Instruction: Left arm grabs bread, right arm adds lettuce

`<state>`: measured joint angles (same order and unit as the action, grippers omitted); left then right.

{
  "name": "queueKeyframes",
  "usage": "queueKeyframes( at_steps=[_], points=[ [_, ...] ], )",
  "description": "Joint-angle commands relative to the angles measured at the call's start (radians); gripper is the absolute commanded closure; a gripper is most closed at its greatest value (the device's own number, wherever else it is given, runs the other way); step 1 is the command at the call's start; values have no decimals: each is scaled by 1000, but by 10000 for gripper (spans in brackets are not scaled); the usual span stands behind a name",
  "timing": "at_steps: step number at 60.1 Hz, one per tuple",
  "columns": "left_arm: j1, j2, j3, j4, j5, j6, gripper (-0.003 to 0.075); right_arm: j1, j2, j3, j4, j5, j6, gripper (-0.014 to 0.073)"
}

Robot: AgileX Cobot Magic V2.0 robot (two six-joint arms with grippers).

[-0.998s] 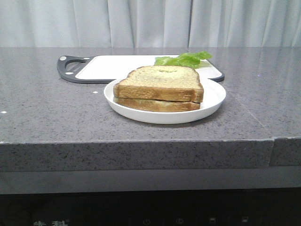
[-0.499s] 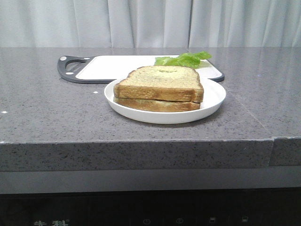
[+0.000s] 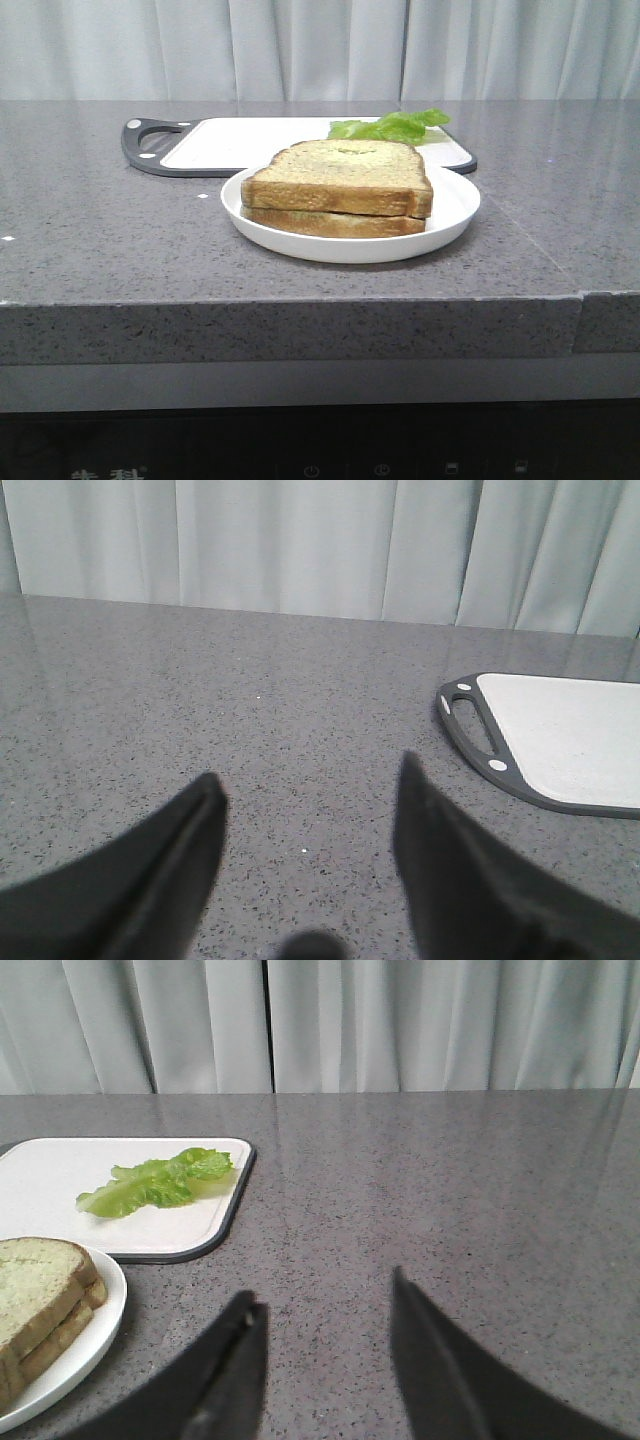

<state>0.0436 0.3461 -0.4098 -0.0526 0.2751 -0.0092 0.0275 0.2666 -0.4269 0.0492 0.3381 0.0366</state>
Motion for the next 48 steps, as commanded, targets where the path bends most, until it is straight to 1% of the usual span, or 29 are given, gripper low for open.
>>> queueKeyframes(
  at_steps=[1, 2, 4, 10, 17, 23, 26, 33, 48],
  points=[
    [-7, 13, -39, -7, -79, -9, 122, -6, 18, -37, -14, -68, -8, 25],
    [-7, 13, -39, -9, -79, -9, 109, -6, 18, -37, -14, -68, -8, 8],
    [-7, 13, -39, -24, -79, -9, 108, -6, 18, -37, -14, -67, -8, -6],
    [-7, 17, -46, -91, -59, -9, 118, -6, 18, -36, -14, -67, -8, -4],
    [-18, 64, -102, -141, 48, -9, 118, -6, 18, -36, -14, -67, -8, -5],
    [-60, 152, -175, -152, 138, -9, 118, -6, 18, -36, -14, -66, -8, -5],
    [-90, 201, -214, -170, 164, -7, 118, -6, 18, -36, -14, -65, -8, -5],
    [-197, 341, -306, -231, 186, 20, 118, -6, 18, -36, -8, -66, -8, -5],
    [-468, 657, -476, -232, 180, 20, 118, -6, 18, -36, -8, -65, -8, -5]
  ],
)
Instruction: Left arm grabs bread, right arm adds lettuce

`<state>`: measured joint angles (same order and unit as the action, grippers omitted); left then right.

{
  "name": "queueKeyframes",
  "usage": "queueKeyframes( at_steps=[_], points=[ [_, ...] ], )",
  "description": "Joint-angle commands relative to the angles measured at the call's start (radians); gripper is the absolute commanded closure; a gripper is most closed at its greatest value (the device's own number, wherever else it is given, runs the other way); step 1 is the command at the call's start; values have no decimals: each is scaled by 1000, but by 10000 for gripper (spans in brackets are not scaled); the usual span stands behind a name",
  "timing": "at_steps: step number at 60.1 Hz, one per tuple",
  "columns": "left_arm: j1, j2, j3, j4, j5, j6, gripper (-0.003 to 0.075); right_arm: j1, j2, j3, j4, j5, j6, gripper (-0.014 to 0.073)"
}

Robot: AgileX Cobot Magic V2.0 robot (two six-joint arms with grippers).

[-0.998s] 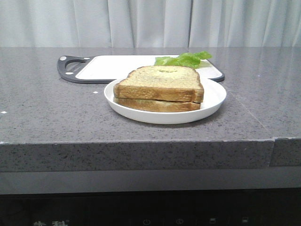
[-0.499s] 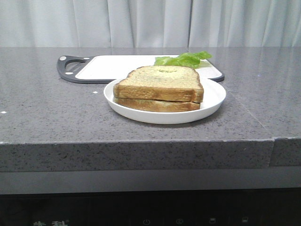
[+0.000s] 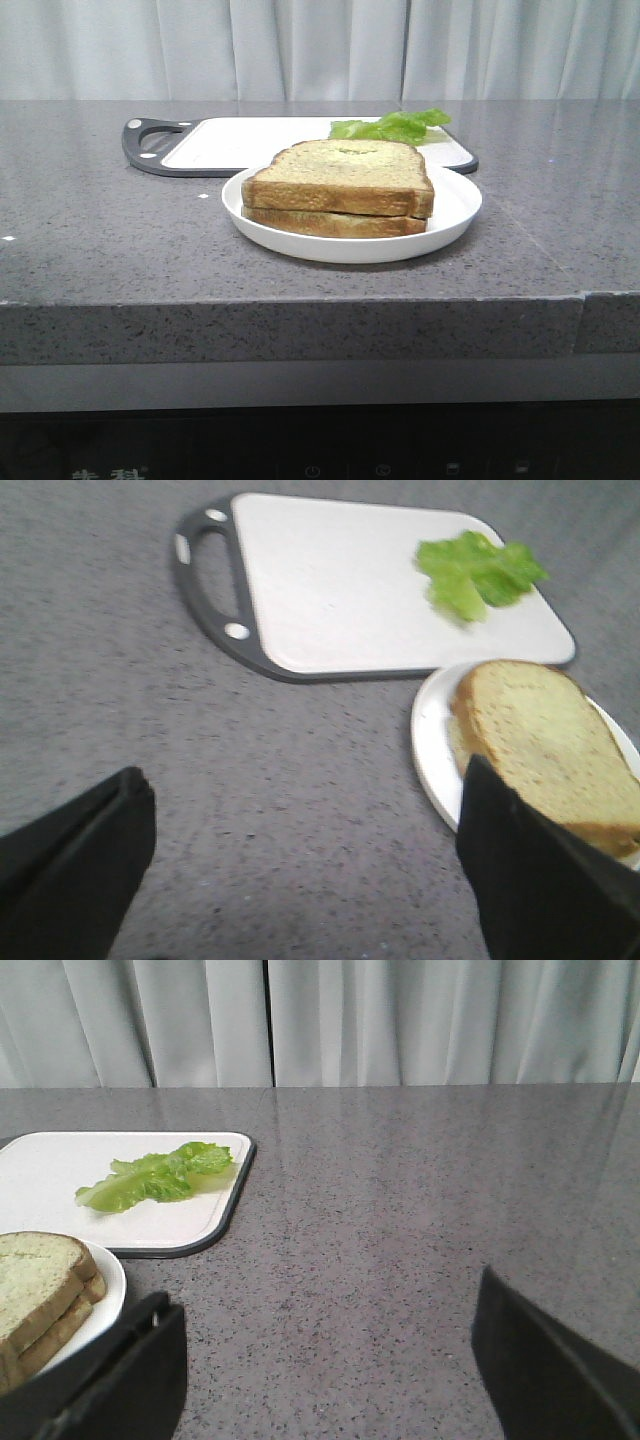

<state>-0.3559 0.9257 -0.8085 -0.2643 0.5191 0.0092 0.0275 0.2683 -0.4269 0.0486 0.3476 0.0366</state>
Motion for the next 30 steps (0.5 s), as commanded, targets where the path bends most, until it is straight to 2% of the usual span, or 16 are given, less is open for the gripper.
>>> queueKeyframes(
  at_steps=[1, 13, 30],
  points=[
    [-87, 97, -88, -21, -64, 1, 118, -6, 16, -36, -7, -74, -8, -5],
    [-217, 364, -263, -21, -45, -1, 118, -6, 16, -36, -7, -74, -8, -5],
    [-232, 618, -490, -38, 88, -1, 118, -6, 16, -36, -7, -72, -8, -5]
  ],
)
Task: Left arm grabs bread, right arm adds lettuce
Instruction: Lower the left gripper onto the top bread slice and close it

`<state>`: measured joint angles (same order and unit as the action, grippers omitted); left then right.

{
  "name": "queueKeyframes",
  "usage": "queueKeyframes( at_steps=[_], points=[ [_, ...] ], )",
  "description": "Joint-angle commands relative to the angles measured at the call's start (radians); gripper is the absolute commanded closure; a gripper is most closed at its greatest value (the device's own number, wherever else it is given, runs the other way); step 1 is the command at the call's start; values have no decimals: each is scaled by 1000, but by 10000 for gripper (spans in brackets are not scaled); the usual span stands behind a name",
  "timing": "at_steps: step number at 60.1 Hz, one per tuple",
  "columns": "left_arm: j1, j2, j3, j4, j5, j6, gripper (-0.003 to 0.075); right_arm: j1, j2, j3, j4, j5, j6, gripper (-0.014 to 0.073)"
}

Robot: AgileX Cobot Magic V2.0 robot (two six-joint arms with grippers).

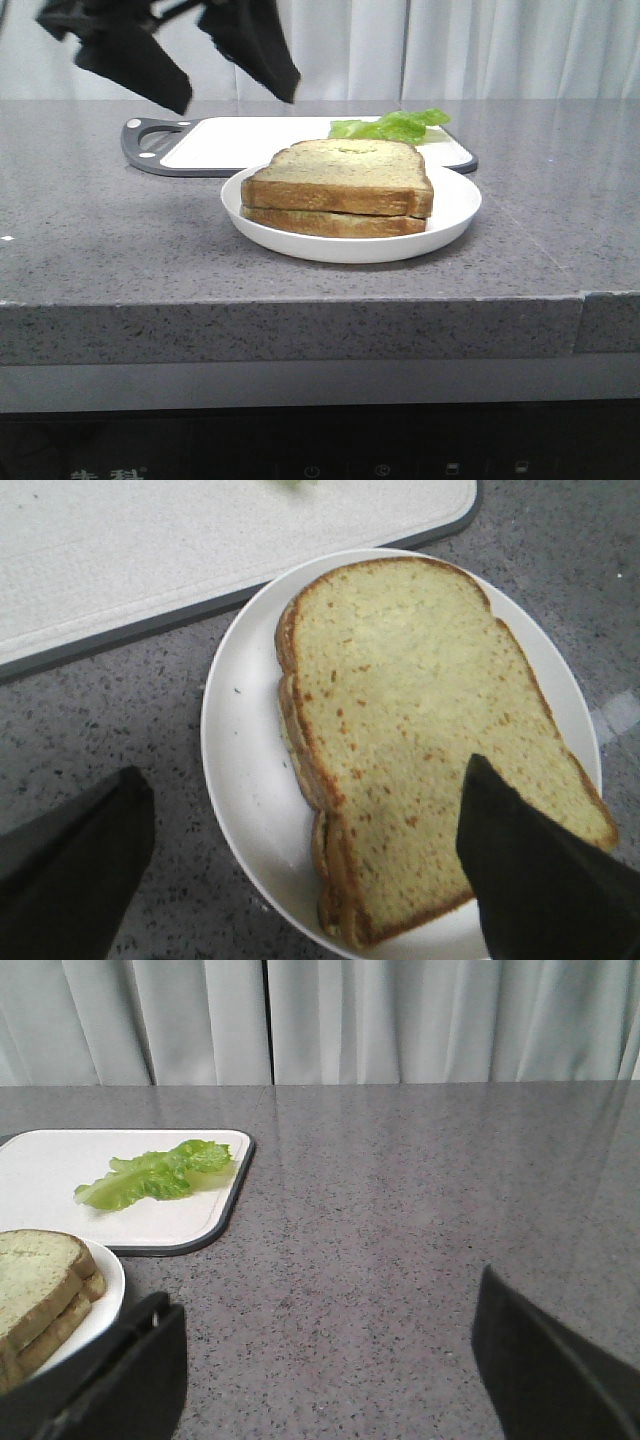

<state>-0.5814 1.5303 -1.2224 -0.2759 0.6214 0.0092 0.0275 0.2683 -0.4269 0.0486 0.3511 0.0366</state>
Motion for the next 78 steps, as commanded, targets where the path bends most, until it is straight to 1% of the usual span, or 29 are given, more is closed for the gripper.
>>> queueKeyframes(
  at_steps=[1, 12, 31, 39, 45, 50, 55, 63, 68, 78],
  points=[
    [-6, 22, -85, -31, -11, -1, 118, -6, 16, -36, -7, -75, -8, -5],
    [-10, 105, -147, -49, 22, -1, 118, -6, 16, -36, -7, -75, -8, -5],
    [-29, 158, -151, -55, 38, 1, 118, -6, 16, -36, -7, -74, -8, -5],
    [-29, 172, -151, -55, 42, 1, 131, -6, 16, -36, -7, -73, -8, -5],
    [-29, 172, -151, -53, 42, 1, 181, -6, 16, -36, -7, -73, -8, -5],
    [-29, 172, -151, -53, 42, 1, 258, -6, 16, -36, -7, -73, -8, -5],
    [-29, 172, -151, -53, 42, 1, 356, -6, 16, -36, -7, -73, -8, -5],
    [-29, 172, -151, -53, 42, 1, 482, -6, 16, -36, -7, -72, -8, -5],
    [-29, 172, -151, -53, 46, 1, 513, -6, 16, -36, -7, -72, -8, -5],
    [-29, 187, -149, -55, 52, 1, 513, -6, 16, -36, -7, -72, -8, -5]
  ],
)
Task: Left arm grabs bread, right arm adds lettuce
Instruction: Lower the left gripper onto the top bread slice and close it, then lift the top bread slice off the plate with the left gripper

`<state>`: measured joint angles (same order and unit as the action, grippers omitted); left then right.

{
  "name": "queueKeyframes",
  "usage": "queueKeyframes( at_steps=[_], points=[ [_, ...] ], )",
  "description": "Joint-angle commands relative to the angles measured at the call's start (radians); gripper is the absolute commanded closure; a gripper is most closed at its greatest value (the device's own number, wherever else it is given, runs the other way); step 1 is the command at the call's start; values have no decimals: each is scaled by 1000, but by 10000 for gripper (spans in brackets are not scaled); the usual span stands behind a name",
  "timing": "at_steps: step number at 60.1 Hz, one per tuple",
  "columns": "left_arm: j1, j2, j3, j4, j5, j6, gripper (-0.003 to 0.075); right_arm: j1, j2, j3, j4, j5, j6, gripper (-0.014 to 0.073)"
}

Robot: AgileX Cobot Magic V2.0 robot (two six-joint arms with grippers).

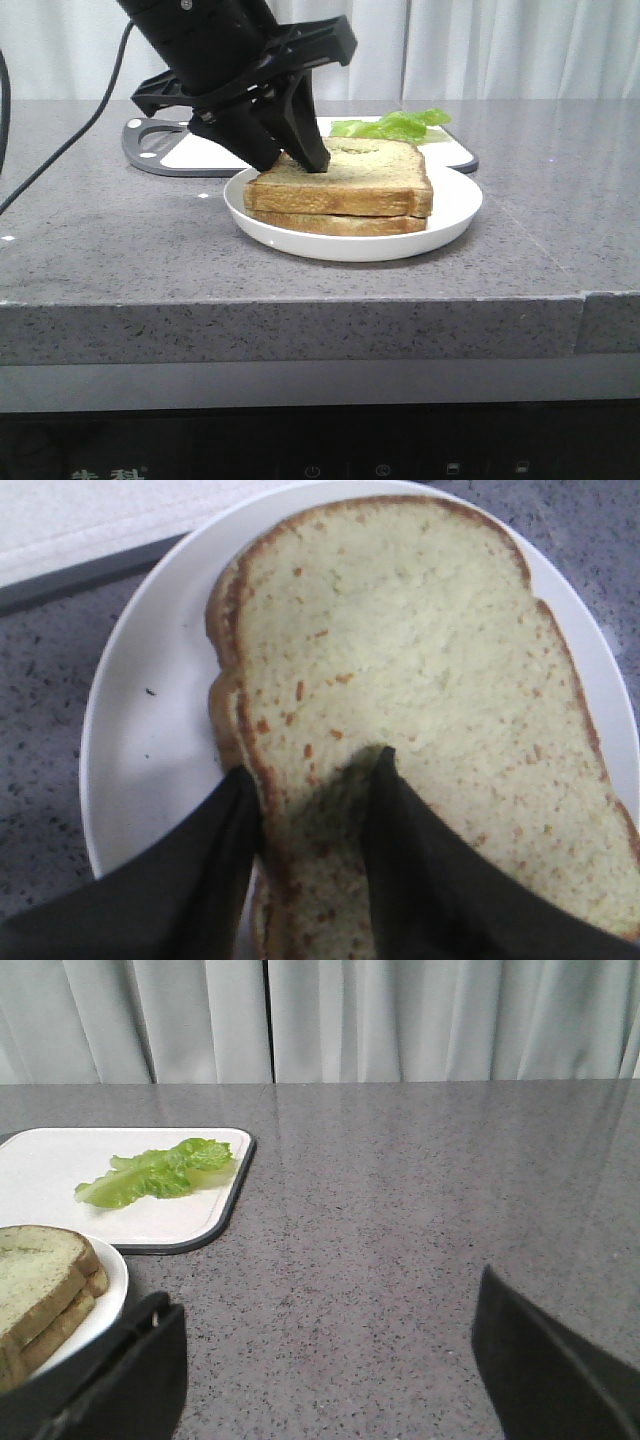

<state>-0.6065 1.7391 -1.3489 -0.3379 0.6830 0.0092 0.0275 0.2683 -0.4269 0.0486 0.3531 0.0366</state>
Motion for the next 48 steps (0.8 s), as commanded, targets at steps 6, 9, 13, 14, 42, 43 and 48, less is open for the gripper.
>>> queueKeyframes(
  at_steps=[6, 9, 13, 14, 42, 43, 48],
  points=[
    [-4, -22, -20, 7, -9, 1, 538, -6, 16, -36, -7, -75, -8, -5],
    [-4, -22, -20, 8, -11, 1, 589, -6, 16, -36, -7, -75, -8, -5],
    [-4, -22, -20, 15, -16, 1, 673, -6, 16, -36, -7, -75, -8, -5],
    [-4, -22, -20, 15, -18, 1, 722, -6, 16, -36, -7, -75, -8, -5],
    [-4, -90, -20, 17, -81, 1, 741, -6, 16, -36, -7, -75, -8, -5],
    [-4, -95, -20, 17, -89, 1, 741, -6, 16, -36, -7, -75, -8, -5],
    [-4, -130, -20, 15, -112, 1, 741, -6, 16, -36, -7, -75, -8, -5]
  ],
)
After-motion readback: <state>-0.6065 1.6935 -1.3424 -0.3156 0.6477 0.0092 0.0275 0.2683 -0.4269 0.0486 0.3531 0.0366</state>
